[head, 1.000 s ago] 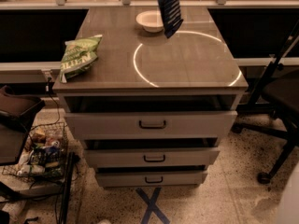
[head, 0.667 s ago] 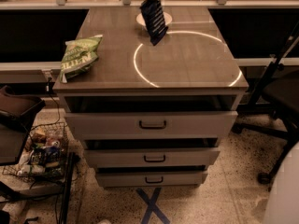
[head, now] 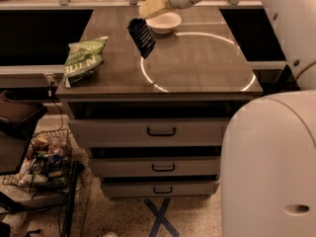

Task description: Move rxbar blueberry near green jalapeno chip bag

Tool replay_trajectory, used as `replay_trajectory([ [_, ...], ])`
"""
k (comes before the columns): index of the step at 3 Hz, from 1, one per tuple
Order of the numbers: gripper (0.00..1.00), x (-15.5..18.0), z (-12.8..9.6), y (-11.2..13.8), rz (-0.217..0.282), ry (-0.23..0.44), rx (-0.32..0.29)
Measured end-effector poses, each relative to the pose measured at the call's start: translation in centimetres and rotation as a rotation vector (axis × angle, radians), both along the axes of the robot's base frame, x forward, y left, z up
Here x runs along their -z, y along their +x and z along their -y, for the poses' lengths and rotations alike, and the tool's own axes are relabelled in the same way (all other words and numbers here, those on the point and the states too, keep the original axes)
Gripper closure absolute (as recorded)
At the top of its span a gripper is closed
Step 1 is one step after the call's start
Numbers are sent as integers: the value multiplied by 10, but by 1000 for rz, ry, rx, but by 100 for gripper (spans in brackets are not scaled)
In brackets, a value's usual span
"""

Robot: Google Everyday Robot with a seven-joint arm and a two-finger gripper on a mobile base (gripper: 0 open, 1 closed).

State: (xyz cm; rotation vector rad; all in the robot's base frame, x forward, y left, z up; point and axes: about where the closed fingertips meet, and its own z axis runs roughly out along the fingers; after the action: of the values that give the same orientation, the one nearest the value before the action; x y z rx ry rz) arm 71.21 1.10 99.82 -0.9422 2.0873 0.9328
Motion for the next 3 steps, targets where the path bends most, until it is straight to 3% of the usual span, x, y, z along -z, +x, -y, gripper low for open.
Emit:
replay_trajectory([
  [2,100,11,-13,0,-27,-38,-15],
  [3,100,44,-42,15,-107,-107,-40],
])
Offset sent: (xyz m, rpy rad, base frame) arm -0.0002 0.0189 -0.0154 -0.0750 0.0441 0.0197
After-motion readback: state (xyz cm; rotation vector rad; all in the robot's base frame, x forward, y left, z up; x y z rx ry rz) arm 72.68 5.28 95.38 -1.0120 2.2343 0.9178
